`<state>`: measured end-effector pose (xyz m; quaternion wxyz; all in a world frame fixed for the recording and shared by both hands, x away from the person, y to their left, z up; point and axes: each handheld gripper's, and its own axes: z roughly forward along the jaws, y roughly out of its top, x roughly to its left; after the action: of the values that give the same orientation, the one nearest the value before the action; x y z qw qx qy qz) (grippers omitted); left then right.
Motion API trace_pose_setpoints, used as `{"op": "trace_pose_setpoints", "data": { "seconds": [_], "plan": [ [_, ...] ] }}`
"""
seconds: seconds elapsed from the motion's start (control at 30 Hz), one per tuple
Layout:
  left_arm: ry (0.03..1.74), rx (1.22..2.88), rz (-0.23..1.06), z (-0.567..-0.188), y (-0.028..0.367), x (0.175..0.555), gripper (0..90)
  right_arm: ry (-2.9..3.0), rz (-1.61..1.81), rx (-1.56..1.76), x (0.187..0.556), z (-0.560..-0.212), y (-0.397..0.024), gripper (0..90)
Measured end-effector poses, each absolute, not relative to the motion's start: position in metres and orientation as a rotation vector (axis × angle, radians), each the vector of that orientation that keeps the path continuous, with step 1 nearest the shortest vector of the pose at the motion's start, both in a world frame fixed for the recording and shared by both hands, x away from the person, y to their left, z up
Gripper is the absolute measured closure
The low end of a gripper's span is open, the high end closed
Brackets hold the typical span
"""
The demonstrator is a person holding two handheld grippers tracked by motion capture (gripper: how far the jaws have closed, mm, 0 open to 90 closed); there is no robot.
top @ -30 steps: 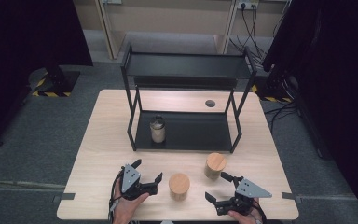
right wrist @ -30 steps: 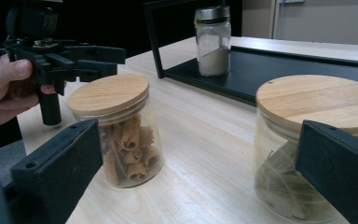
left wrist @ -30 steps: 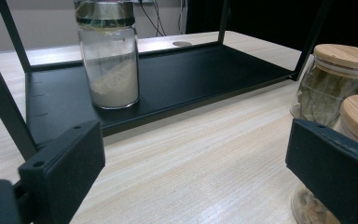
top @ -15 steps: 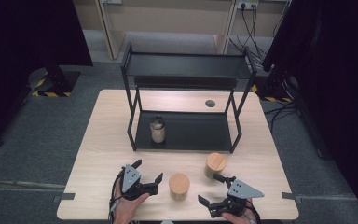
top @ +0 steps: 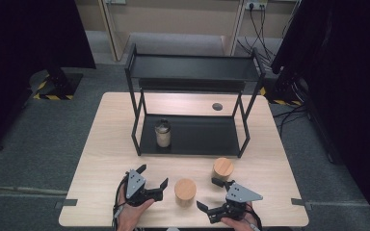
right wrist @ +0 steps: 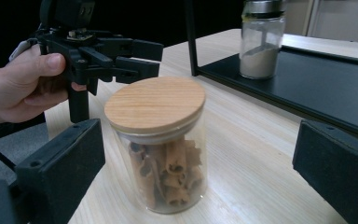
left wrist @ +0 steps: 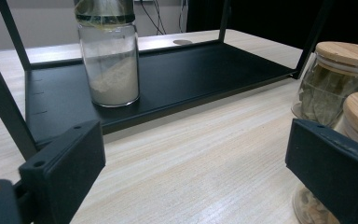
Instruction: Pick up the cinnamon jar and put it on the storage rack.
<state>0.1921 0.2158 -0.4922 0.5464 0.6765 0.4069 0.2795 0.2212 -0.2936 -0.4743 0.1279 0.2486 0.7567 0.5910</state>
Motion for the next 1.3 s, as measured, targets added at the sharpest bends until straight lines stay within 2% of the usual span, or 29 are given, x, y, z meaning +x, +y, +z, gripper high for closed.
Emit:
{"op": "trace_pose_setpoints", "data": {
  "seconds": [0.57, 0.77, 0.9, 1.3],
  "plan": [
    [0.966, 1.601, 0.666, -0.492, 0.217, 0.192, 4.1, 2.275, 1.662, 0.656, 0.233, -0.474, -0.257, 7.8],
    [0.967, 1.599, 0.667, -0.492, 0.217, 0.192, 4.1, 2.305, 1.623, 0.641, 0.237, -0.474, -0.245, 15.1],
    [0.966, 1.595, 0.668, -0.492, 0.218, 0.192, 4.1, 2.324, 1.601, 0.649, 0.239, -0.472, -0.238, 24.7],
    [0.971, 1.592, 0.669, -0.492, 0.219, 0.192, 4.1, 2.299, 1.571, 0.635, 0.238, -0.455, -0.228, 25.9]
  ]
}}
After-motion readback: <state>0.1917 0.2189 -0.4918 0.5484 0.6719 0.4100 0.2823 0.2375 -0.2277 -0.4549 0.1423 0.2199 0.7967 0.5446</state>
